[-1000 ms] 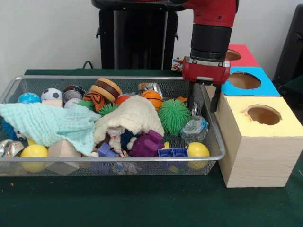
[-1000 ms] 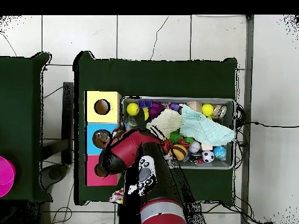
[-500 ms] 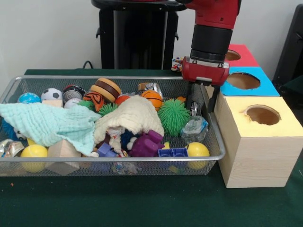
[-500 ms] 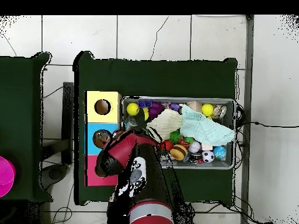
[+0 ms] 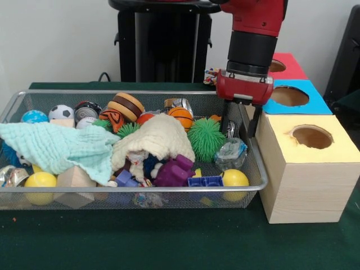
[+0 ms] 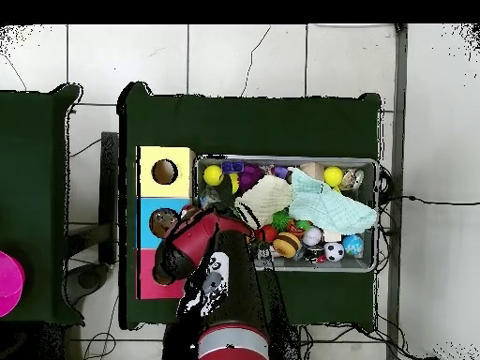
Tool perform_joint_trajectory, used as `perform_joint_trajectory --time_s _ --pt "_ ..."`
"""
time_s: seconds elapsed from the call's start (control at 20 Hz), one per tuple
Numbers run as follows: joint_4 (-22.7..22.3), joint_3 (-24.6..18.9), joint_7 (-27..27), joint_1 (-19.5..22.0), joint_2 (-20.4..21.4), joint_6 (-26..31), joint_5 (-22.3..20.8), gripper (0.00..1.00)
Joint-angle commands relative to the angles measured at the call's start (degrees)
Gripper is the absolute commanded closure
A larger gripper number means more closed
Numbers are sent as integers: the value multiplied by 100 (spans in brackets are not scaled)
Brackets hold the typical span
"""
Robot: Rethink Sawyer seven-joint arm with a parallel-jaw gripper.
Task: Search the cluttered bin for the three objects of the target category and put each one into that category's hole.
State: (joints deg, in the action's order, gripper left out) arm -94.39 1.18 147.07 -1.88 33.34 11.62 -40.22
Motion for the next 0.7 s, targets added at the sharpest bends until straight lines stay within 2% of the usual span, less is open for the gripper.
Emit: perform_joint_trajectory --time_s 0.05,0.5,0.7 --pt "496 56 622 -86 -589 -343 295 0" --pt "1162 510 711 -312 -1347 -696 451 0" --pt "1174 188 454 3 -1464 -510 600 0"
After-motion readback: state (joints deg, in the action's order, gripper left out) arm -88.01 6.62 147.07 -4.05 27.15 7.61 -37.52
